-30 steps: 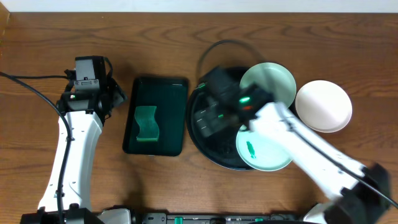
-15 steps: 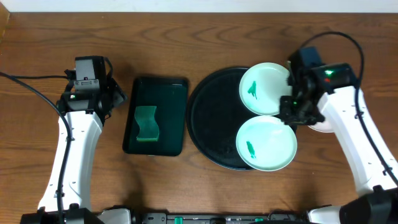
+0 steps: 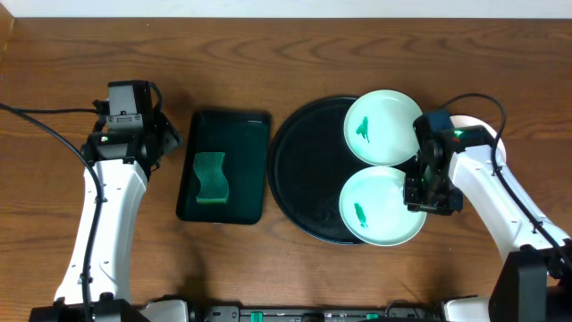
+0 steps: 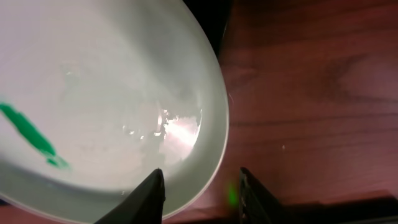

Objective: Clean dirty plates on tray and stack at the side
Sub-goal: 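Drag the lower plate left across the black tray with right gripper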

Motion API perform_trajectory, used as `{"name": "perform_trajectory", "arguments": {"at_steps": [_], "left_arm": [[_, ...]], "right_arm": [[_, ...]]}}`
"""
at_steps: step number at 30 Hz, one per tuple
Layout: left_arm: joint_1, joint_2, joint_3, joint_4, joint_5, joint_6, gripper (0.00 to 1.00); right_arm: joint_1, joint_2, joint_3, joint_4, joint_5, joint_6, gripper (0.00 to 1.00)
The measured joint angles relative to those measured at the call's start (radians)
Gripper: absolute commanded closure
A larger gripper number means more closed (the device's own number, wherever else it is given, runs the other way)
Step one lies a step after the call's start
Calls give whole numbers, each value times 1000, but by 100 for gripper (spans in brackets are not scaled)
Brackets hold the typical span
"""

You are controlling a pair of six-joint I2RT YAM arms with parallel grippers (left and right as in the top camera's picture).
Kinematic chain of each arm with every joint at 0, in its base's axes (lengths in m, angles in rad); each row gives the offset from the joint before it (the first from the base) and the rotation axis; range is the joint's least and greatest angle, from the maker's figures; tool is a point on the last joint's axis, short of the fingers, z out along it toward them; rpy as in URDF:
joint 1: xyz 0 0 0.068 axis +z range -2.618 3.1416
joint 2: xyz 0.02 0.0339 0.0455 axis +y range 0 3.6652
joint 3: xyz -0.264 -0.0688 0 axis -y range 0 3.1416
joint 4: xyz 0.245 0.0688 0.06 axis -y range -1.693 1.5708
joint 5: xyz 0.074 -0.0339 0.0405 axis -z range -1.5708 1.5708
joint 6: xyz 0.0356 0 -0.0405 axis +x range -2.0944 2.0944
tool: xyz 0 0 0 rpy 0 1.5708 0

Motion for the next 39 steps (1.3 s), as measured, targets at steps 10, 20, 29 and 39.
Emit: {"name": "perform_trajectory", "arguments": {"at_steps": [10, 20, 29, 39], "left_arm": [[0, 0, 0, 0, 0, 0, 20], [0, 0, 0, 0, 0, 0, 20], [0, 0, 0, 0, 0, 0, 20], [0, 0, 0, 0, 0, 0, 19]], "right_arm": [[0, 0, -80, 64, -2, 48, 83], [0, 0, -81, 63, -26, 64, 99], [0, 0, -81, 63, -49, 64, 99], [0, 0, -81, 63, -98, 64, 99]]}}
